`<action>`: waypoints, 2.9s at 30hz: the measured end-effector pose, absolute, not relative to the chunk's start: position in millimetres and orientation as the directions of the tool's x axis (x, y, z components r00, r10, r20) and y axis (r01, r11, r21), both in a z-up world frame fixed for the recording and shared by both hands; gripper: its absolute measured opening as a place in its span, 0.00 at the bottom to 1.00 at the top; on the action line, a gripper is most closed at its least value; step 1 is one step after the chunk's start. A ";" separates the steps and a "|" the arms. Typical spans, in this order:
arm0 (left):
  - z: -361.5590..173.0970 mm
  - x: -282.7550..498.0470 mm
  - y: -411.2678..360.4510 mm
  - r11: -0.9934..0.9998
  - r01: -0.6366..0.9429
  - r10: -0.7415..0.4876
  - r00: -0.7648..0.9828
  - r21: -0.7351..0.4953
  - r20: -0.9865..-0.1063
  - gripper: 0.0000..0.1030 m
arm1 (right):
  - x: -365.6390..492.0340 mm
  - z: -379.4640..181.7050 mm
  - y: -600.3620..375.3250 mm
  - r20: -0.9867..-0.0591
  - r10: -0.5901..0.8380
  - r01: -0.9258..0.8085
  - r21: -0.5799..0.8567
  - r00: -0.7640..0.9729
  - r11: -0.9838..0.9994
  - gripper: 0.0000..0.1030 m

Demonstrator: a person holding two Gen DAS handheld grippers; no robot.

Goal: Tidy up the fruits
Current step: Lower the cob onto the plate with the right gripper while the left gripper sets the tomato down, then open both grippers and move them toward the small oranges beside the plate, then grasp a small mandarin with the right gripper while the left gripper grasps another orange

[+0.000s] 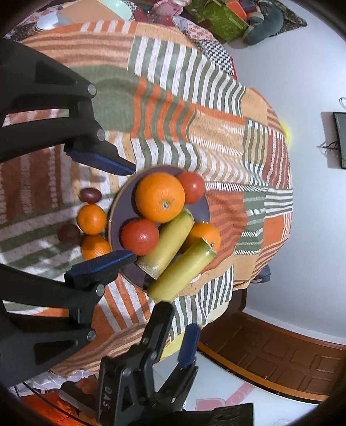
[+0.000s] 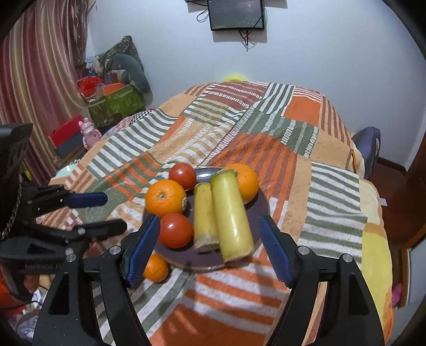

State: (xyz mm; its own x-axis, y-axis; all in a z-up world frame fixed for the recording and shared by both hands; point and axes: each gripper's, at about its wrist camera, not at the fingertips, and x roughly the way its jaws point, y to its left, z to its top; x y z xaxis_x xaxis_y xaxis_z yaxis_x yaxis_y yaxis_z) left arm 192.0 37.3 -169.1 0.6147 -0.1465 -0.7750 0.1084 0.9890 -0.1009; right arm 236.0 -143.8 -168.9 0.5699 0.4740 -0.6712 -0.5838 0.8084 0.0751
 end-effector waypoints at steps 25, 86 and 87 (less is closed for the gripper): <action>-214.2 160.3 70.3 0.989 0.070 -0.145 0.547 -0.127 -0.825 0.72 | 220.8 -245.0 -97.4 -0.785 0.520 -0.624 0.227 0.336 0.747 0.52; -174.4 216.9 16.0 0.973 0.216 -0.200 0.619 -0.081 -0.759 0.31 | 244.9 -182.0 -176.3 -0.650 0.517 -0.530 0.202 0.556 0.824 0.34; -172.7 219.4 15.1 0.973 0.218 -0.203 0.623 -0.081 -0.755 0.31 | 248.6 -181.0 -176.2 -0.648 0.512 -0.527 0.195 0.564 0.827 0.34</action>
